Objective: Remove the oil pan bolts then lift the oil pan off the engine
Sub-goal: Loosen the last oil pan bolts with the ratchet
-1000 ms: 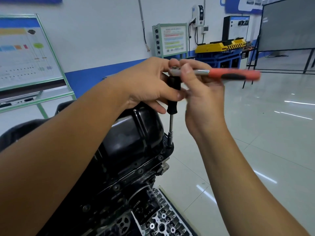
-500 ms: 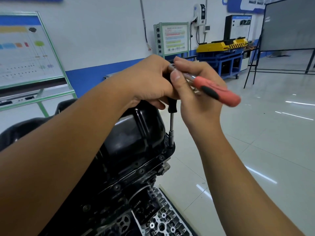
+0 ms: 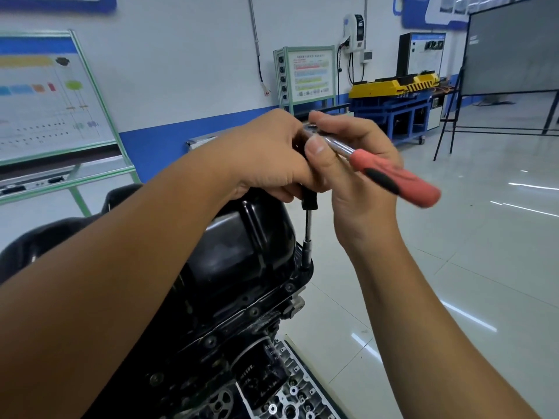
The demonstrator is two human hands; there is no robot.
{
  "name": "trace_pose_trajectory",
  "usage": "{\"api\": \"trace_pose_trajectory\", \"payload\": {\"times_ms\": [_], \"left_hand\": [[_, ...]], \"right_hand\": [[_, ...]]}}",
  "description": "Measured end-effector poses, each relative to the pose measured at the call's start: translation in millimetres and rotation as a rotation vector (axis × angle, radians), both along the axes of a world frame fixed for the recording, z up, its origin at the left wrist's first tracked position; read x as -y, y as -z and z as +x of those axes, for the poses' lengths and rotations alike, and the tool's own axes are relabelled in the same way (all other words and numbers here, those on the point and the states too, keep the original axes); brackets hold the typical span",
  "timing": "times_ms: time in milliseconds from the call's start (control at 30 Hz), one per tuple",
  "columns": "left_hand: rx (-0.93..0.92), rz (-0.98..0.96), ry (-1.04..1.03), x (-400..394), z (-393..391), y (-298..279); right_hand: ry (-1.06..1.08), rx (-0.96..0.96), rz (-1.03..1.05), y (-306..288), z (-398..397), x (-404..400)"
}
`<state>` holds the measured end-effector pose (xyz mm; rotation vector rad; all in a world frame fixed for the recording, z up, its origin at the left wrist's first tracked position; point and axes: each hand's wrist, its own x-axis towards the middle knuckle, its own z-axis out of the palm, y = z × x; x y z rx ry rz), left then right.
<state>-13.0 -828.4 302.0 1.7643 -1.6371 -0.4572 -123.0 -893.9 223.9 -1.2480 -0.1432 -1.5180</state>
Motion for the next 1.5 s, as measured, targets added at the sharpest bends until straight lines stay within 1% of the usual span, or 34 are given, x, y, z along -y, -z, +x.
{"api": "trace_pose_trajectory", "payload": {"times_ms": [33,67,133,200,300,433,500,600,667,733,800,900,967,1000,1033,1067,1133,1167,1200,1233,1300,1400,1433,1467,1500], "left_hand": [[0.001,-0.002,-0.013,0.6,-0.7,0.0],[0.005,-0.004,-0.023,1.3,-1.6,0.4],[0.014,-0.017,-0.035,2.2,-3.5,2.2],[0.005,-0.025,-0.032,2.7,-4.4,3.2],[-0.012,0.004,0.019,0.6,-3.5,1.2],[-0.046,0.04,0.096,-4.4,-2.5,-1.7],[-0.049,0.044,0.114,-5.1,-0.7,-1.9],[-0.064,0.032,0.119,-5.0,-0.1,-1.8],[-0.059,0.038,0.122,-5.4,-0.4,-2.6],[-0.056,0.057,0.122,-6.9,0.8,-4.5],[-0.05,0.055,0.09,-6.2,3.1,-5.1],[-0.009,0.007,-0.018,-0.6,3.0,-2.9],[0.003,-0.01,-0.022,-0.4,0.3,-1.3],[-0.001,-0.021,-0.002,-1.3,-0.6,-0.8],[-0.021,-0.032,0.023,-2.2,-0.7,-0.4],[-0.05,-0.036,0.047,-3.2,-0.3,-0.4],[-0.08,-0.016,0.087,-4.6,0.9,-1.6],[-0.06,0.004,0.103,-4.9,1.7,-2.4],[-0.024,0.02,0.119,-5.4,2.5,-3.4],[0.008,0.028,0.132,-6.0,2.7,-4.3],[0.038,0.013,0.13,-6.4,3.8,-5.9],[0.06,-0.026,0.089,-4.7,4.0,-6.8],[0.06,-0.034,0.08,-4.1,3.4,-6.1],[0.047,-0.041,0.074,-3.6,2.5,-5.0],[0.02,-0.047,0.075,-3.3,1.0,-3.4]], "right_hand": [[-0.009,-0.01,0.008,-0.8,0.5,1.0],[-0.053,-0.007,0.064,-3.2,1.1,1.1],[-0.236,0.032,0.23,-8.9,2.5,-1.4],[-0.367,0.051,0.328,-12.4,3.1,-3.8],[-0.363,0.05,0.397,-16.6,1.1,-3.8],[-0.362,0.04,0.546,-29.7,-4.2,-6.0],[-0.371,0.002,0.593,-35.9,-5.5,-7.5],[-0.375,-0.112,0.618,-42.2,-3.7,-8.6],[-0.424,-0.162,0.633,-46.0,-2.3,-6.8],[-0.435,-0.168,0.612,-46.1,-2.6,-4.2],[-0.335,-0.125,0.518,-38.7,-3.2,-3.5],[0.02,-0.128,0.262,-11.9,-2.2,-10.3],[0.19,-0.12,0.115,2.6,2.0,-13.6],[0.191,-0.086,0.079,5.2,4.4,-13.1],[0.117,-0.031,0.091,4.0,6.2,-11.8],[-0.019,0.029,0.15,0.2,6.7,-9.9],[-0.321,0.101,0.345,-10.0,5.2,-2.6],[-0.432,0.093,0.424,-13.0,2.6,1.2],[-0.483,0.064,0.465,-13.3,0.1,3.2],[-0.483,0.048,0.455,-11.6,-1.2,5.0],[-0.334,0.065,0.323,-6.5,-3.2,2.8],[0.094,0.02,0.052,0.6,-4.0,-2.3],[0.164,-0.007,0.012,1.8,-3.2,-2.5],[0.149,-0.013,0.037,1.1,-1.6,-2.7],[0.045,0.012,0.123,-1.6,-0.2,-4.0]]}}
